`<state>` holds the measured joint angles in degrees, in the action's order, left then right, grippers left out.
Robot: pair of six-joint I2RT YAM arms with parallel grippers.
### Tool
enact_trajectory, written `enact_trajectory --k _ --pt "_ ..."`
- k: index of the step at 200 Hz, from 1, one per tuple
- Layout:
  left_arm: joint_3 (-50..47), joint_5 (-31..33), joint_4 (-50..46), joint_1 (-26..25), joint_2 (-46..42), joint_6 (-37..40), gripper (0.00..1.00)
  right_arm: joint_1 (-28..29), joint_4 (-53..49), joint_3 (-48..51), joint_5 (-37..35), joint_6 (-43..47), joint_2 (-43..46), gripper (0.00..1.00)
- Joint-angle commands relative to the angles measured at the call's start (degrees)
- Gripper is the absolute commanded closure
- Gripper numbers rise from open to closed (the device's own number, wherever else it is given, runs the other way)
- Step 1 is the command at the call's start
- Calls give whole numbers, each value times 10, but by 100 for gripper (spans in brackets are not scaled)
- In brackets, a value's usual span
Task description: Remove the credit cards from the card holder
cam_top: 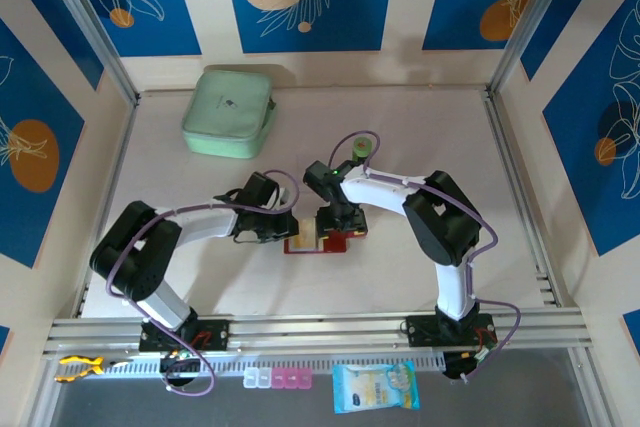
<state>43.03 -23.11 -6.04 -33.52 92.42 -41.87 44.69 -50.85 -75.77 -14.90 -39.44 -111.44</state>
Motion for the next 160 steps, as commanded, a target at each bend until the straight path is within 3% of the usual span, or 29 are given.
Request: enact_trajectory --k 1,39,71,113,135,160 --pt "-10 15 -21 -1 5 3 89 8 -40 -5 -2 -6 22 25" --pt "-13 10 -14 -1 6 -1 89 8 -40 -22 17 -13 68 27" --pt "-15 13 -15 -1 4 -1 89 8 23 -8 94 -29 100 31" --pt "-19 14 -14 -1 2 -3 89 -2 173 52 242 -69 110 48" --pt "-21 16 -14 -1 0 -3 89 -9 215 72 273 -82 94 58" --pt "-22 15 -14 -1 -2 -3 89 -15 231 84 280 -86 79 63"
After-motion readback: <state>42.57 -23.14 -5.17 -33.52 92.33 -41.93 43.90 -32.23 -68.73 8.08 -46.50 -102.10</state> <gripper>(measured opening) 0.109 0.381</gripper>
